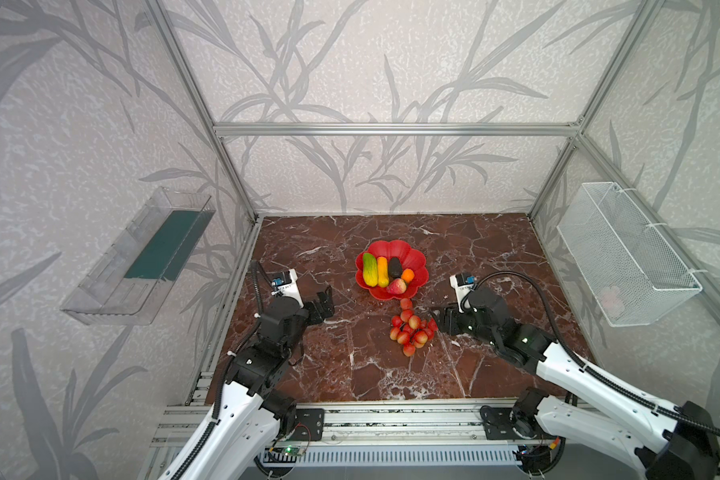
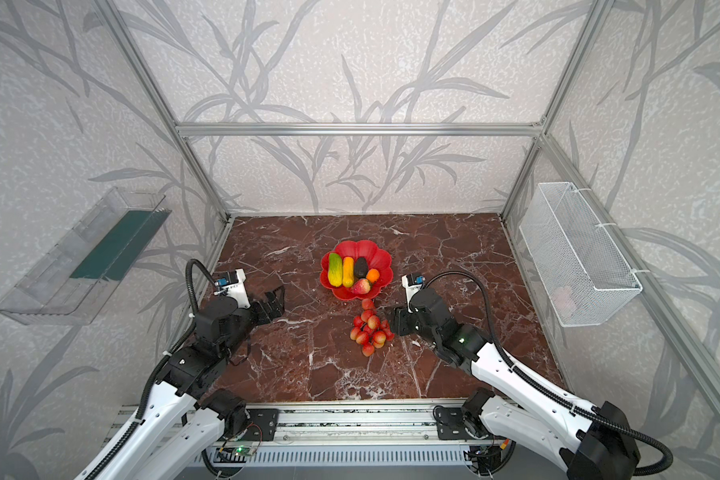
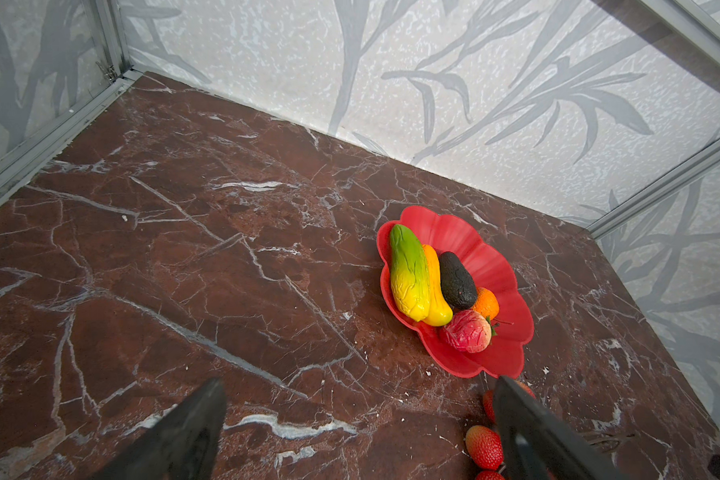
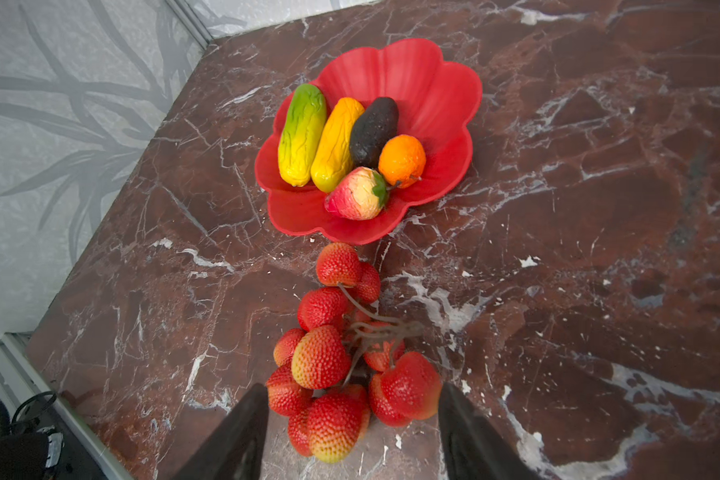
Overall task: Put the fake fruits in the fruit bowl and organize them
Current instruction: 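Lift the lychee bunch with the right gripper and lay it in the bowl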
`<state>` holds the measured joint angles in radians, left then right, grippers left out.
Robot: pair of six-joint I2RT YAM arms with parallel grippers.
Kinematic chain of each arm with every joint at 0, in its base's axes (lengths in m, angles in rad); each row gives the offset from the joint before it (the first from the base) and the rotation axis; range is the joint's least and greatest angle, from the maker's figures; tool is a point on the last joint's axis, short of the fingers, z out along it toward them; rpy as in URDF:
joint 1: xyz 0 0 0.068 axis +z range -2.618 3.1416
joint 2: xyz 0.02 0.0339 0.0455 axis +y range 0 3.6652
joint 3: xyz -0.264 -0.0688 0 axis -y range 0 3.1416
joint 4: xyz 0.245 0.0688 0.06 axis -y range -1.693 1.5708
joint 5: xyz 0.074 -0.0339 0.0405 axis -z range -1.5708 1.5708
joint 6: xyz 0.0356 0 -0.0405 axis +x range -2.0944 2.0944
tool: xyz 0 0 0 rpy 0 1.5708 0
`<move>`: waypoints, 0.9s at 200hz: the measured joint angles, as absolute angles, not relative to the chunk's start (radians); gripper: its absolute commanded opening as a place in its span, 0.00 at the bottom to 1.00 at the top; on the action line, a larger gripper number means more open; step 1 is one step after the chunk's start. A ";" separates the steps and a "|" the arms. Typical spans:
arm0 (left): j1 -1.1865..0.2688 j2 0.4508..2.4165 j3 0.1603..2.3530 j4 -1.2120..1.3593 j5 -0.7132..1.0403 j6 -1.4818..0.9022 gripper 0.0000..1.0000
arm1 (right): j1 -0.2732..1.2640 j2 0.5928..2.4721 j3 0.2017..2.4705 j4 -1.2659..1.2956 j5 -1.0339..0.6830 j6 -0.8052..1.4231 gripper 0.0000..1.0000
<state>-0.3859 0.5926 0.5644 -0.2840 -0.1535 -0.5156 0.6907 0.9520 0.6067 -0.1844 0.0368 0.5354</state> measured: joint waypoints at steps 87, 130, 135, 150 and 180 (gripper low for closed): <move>-0.385 0.589 0.560 -0.285 -0.157 -0.516 1.00 | 0.658 1.214 0.550 0.092 -0.031 0.666 0.39; -0.385 0.579 0.560 -0.286 -0.160 -0.516 1.00 | 0.658 1.309 0.548 0.187 -0.065 0.687 0.04; -0.385 0.577 0.560 -0.286 -0.160 -0.516 1.00 | 0.658 1.308 0.549 0.189 -0.069 0.687 0.01; -0.385 0.575 0.560 -0.286 -0.161 -0.516 1.00 | 0.658 1.305 0.557 0.189 -0.078 0.681 0.00; -0.385 0.559 0.553 -0.286 -0.164 -0.516 1.00 | 0.660 1.245 0.596 0.130 -0.101 0.662 0.00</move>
